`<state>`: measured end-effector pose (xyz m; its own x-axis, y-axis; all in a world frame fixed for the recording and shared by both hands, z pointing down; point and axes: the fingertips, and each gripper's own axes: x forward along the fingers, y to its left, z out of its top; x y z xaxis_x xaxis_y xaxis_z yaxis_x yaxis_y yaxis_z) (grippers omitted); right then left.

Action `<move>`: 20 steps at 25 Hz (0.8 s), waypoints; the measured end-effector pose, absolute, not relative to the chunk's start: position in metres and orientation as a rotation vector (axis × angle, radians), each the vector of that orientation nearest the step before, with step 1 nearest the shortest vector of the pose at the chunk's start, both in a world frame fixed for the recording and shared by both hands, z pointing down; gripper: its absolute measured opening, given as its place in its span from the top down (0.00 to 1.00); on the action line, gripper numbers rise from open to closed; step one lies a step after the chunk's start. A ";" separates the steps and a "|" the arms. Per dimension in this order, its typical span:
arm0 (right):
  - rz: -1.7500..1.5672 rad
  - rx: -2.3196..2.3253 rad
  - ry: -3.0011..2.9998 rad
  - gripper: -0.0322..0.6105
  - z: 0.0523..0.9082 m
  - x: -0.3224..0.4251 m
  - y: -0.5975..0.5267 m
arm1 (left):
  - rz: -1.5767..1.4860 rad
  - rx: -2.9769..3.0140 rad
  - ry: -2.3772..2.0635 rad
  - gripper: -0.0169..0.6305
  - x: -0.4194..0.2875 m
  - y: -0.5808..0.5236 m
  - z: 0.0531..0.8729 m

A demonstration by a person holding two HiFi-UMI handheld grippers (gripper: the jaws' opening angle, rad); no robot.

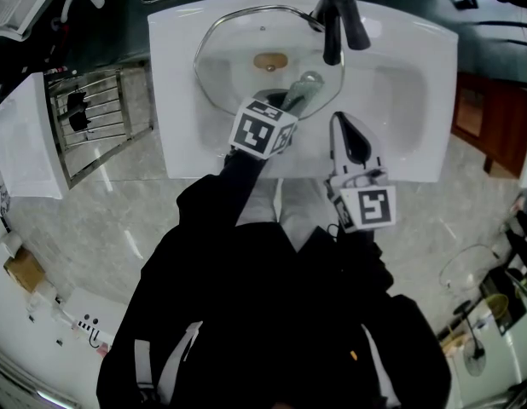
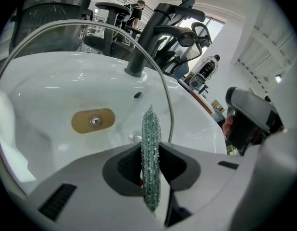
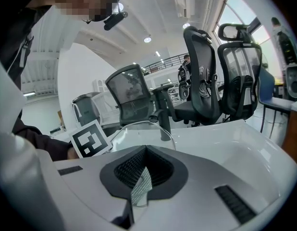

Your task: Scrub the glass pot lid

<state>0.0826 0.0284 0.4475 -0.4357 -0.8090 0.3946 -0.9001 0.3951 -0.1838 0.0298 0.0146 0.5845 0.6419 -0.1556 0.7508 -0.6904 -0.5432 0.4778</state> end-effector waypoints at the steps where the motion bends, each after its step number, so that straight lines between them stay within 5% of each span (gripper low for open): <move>1: 0.548 1.509 -2.411 0.97 0.448 0.082 0.028 | 0.846 2.052 -0.659 0.86 0.029 0.014 0.585; 20: 0.601 1.506 -2.418 0.97 0.446 0.074 0.021 | 0.890 2.008 -0.694 0.86 0.010 0.011 0.592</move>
